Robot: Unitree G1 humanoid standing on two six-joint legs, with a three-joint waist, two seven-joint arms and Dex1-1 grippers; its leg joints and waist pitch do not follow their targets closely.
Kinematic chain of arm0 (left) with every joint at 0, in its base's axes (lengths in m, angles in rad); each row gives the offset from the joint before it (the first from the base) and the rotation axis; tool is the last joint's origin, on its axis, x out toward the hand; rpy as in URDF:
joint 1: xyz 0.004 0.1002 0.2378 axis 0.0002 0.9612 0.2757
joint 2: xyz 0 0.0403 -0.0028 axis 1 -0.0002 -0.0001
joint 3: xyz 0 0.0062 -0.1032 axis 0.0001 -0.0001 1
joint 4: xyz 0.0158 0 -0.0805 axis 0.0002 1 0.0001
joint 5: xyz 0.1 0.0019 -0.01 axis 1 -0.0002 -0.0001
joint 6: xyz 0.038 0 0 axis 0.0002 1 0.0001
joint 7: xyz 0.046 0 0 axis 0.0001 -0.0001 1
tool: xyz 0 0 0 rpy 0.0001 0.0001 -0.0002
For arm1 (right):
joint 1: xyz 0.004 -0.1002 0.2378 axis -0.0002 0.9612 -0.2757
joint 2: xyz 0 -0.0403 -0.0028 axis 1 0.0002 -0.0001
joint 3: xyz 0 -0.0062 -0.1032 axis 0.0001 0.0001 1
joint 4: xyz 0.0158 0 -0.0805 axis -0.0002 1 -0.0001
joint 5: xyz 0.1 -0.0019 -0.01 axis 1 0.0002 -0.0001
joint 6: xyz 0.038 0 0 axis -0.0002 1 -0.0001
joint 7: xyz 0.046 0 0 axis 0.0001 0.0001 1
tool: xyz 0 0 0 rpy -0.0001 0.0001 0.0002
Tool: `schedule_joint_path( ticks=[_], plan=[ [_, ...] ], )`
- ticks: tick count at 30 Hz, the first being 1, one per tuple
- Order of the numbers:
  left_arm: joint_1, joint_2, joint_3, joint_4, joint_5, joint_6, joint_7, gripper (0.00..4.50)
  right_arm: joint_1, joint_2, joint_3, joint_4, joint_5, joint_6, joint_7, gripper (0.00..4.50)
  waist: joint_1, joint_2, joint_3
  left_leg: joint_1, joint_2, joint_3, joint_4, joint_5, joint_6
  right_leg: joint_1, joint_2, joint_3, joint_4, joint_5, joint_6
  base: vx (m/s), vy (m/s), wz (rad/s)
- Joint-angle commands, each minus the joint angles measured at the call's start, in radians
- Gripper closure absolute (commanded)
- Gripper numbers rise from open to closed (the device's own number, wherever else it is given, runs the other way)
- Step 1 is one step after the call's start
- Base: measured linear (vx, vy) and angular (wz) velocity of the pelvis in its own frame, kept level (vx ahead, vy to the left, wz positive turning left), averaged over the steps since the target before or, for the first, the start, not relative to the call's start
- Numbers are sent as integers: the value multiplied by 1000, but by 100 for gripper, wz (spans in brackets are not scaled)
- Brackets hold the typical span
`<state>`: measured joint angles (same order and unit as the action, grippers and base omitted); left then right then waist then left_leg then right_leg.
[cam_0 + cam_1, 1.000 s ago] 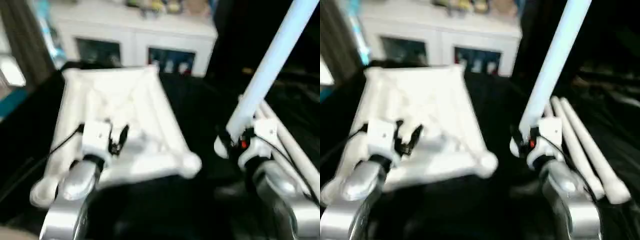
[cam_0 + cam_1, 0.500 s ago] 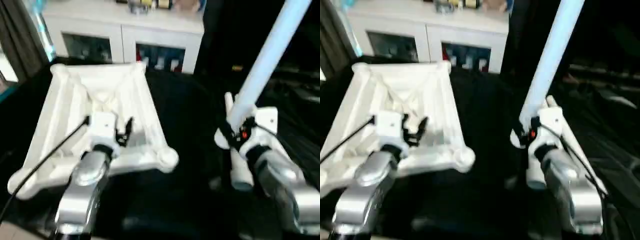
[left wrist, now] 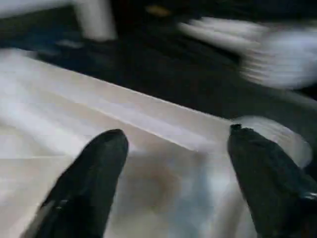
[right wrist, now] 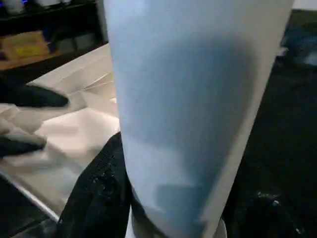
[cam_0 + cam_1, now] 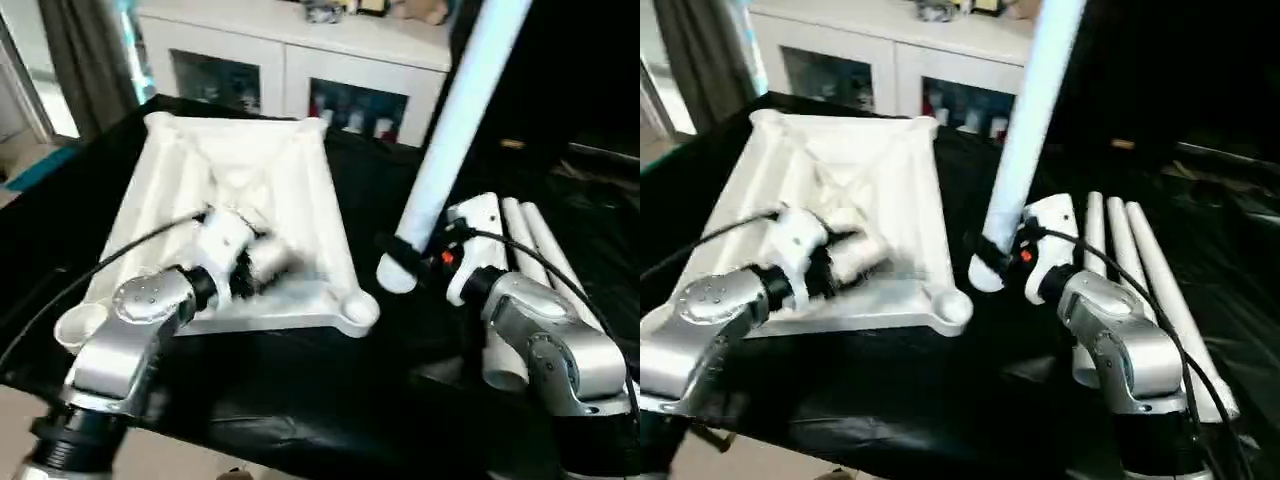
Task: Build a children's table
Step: Pick table leg, then insert table leg to table base
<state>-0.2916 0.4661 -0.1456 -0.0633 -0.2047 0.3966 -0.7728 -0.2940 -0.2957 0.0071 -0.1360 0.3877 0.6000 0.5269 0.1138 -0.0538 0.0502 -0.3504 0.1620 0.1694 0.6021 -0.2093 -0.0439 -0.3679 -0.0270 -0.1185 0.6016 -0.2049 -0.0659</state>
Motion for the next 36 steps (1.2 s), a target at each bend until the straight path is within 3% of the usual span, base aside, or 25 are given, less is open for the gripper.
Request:
schedule_joint_path(
  ticks=[1, 3, 5, 8, 10, 13, 14, 15, 16, 17, 18, 19, 20, 21, 22, 23, 24, 25, 26, 27, 28, 31, 33, 35, 36],
  plan=[
    [-40, 56, -80, 3, -14, 32, -164, 61, -5, -23, -3, -9, 9, -5, 13, 258, -3, 22, -59, 19, 97, -41, -77, -32, 22, 35, -146, 90, -54, -38, -91, 0, 0, 0],
    [-46, 64, -91, 7, -10, 33, -181, 61, -2, -24, -3, -11, 9, -5, 14, 258, -2, 20, -58, 16, 95, -36, -78, -40, 16, 41, -151, 94, -51, -21, -109, 0, 0, 0],
    [-65, 63, -120, 33, 24, 11, -180, 61, 7, -25, -3, -17, 7, -7, 10, 258, 1, 36, -56, 13, 94, -37, -78, -71, 4, 44, -153, 95, -56, -53, -114, 0, 0, 0],
    [-71, -24, -98, 76, 75, -31, -17, 61, 31, -15, -14, -45, 1, -8, -10, 258, 2, 37, -52, 12, 92, -35, -74, -121, 1, 48, -155, 97, -72, -139, -102, 0, 0, 0],
    [-64, -63, -72, 85, 83, -65, 59, 61, 43, -11, -19, -56, -1, -5, -22, 258, 4, 33, -53, 4, 88, -35, -72, -111, 12, 56, -156, 96, -79, -187, -90, 0, 0, 0],
    [-34, -132, -16, 57, 44, 1, 159, 61, 72, 1, -24, -84, 1, 3, -42, 258, 0, 34, -54, 5, 98, -39, -73, -104, 12, 52, -145, 87, -78, -199, -77, 0, 0, 0],
    [-24, -142, -7, 38, 41, 7, 174, 61, 80, 4, -21, -95, 3, 7, -46, 258, -11, 38, -54, 14, 121, -54, -81, -121, 11, 46, -121, 72, -81, -182, -59, 0, 0, 0],
    [-18, -149, 1, 31, 39, 18, 184, 61, 82, 8, -18, -101, 4, 10, -49, 258, -28, 53, -60, 39, 190, -95, -108, -129, 36, 35, -99, 49, -58, -135, -46, 0, 0, 0],
    [-15, -153, 4, 29, 41, 21, 189, 61, 83, 10, -15, -104, 6, 11, -52, 258, -37, 60, -63, 48, 242, -124, -124, -112, 67, 26, -98, 41, -27, -112, -36, 8, -65, 5],
    [-11, -161, 17, 27, 27, 30, 190, 61, 81, 12, -14, -104, 7, 13, -53, 258, -49, 57, -65, 73, 308, -156, -144, -55, 144, -18, -101, 45, 53, -118, -29, 10, -134, 12],
    [-8, -167, 26, 24, 17, 35, 189, 61, 79, 14, -13, -104, 8, 14, -55, 258, -49, 55, -57, 66, 288, -128, -148, -34, 205, -47, -90, 55, 96, -108, -55, 6, -116, 12],
    [-8, -162, 25, 23, 18, 31, 183, 61, 77, 14, -13, -102, 9, 14, -55, 258, -58, 49, -62, 65, 263, -117, -138, -15, 241, -52, -93, 65, 93, -73, -88, -4, -161, 10],
    [-7, -154, 23, 20, 20, 24, 174, 61, 73, 15, -14, -100, 9, 15, -55, 258, -55, 28, -63, 41, 178, -64, -94, -9, 301, -39, -104, 79, 39, 32, -227, -7, -92, 3],
    [-5, -142, 19, 16, 24, 4, 160, 61, 69, 15, -15, -98, 11, 16, -53, 258, -33, -24, -74, -48, -19, 31, 61, -82, 271, 39, -120, 112, -60, 79, -368, -16, -172, 0],
    [-2, -133, 15, 12, 31, -14, 155, 61, 67, 15, -16, -98, 13, 17, -54, 258, 9, -19, -72, -68, -10, 2, 104, -81, 159, 64, -189, 141, -83, -45, -303, -26, -186, -1],
    [-2, -116, 16, 7, 26, -7, 137, 61, 62, 13, -16, -95, 15, 17, -52, 258, 12, -18, -63, -81, -5, -9, 84, -32, 113, 66, -188, 141, -75, -55, -215, -26, -186, -1],
    [-3, -107, 16, 7, 28, -10, 132, 61, 60, 12, -15, -94, 15, 17, -51, 258, 11, -14, -53, -70, 12, -22, 28, 3, 61, 58, -167, 126, -68, -110, -45, -45, -196, -2],
    [-4, -90, 19, 5, 28, -4, 120, 61, 56, 9, -15, -90, 14, 17, -47, 258, 8, -9, -56, -61, 16, -23, 10, -1, 54, 58, -151, 118, -70, -128, 25, -64, -163, -6],
    [-5, -78, 18, 5, 27, 0, 110, 61, 54, 8, -14, -87, 14, 17, -45, 258, 3, -2, -60, -58, 35, -40, -20, 3, 68, 59, -134, 104, -61, -158, 108, -64, -163, -6],
    [-6, -69, 17, 5, 28, 0, 102, 61, 53, 7, -14, -86, 13, 17, -44, 258, 12, 11, -60, -30, 44, -38, -30, -34, 64, 40, -116, 88, -84, -236, 168, -70, -133, -1],
    [-6, -58, 14, 6, 32, -9, 88, 61, 50, 7, -12, -84, 13, 16, -42, 258, 12, 8, -52, -15, 43, -28, -39, -80, 52, 32, -108, 77, -106, -348, 186, -66, -92, 5],
    [-6, -30, 5, 11, 31, -24, 40, 61, 43, 8, -11, -81, 13, 16, -39, 258, 20, 6, -42, 6, 43, -21, -52, -132, 25, 23, -100, 64, -133, -485, 208, -59, -51, 6],
    [-6, -15, -2, 13, 38, -38, 18, 42, 41, 9, -10, -79, 13, 16, -37, 258, 18, 12, -39, 15, 59, -28, -65, -170, 12, 30, -111, 53, -142, -524, 182, -26, -6, 3],
    [-24, 23, -10, 37, 36, -50, -40, 26, 38, 7, -4, -74, 15, 11, -33, 258, 10, 26, -40, 32, 98, -49, -88, -256, -3, 36, -135, 48, -137, -491, 102, 0, 0, 0],
    [-43, 43, -13, 56, 44, -63, -59, 22, 38, 6, -2, -73, 16, 9, -29, 258, 7, 27, -42, 32, 110, -53, -96, -278, -14, 43, -143, 49, -126, -431, 61, -3, 63, -1]
  ],
)
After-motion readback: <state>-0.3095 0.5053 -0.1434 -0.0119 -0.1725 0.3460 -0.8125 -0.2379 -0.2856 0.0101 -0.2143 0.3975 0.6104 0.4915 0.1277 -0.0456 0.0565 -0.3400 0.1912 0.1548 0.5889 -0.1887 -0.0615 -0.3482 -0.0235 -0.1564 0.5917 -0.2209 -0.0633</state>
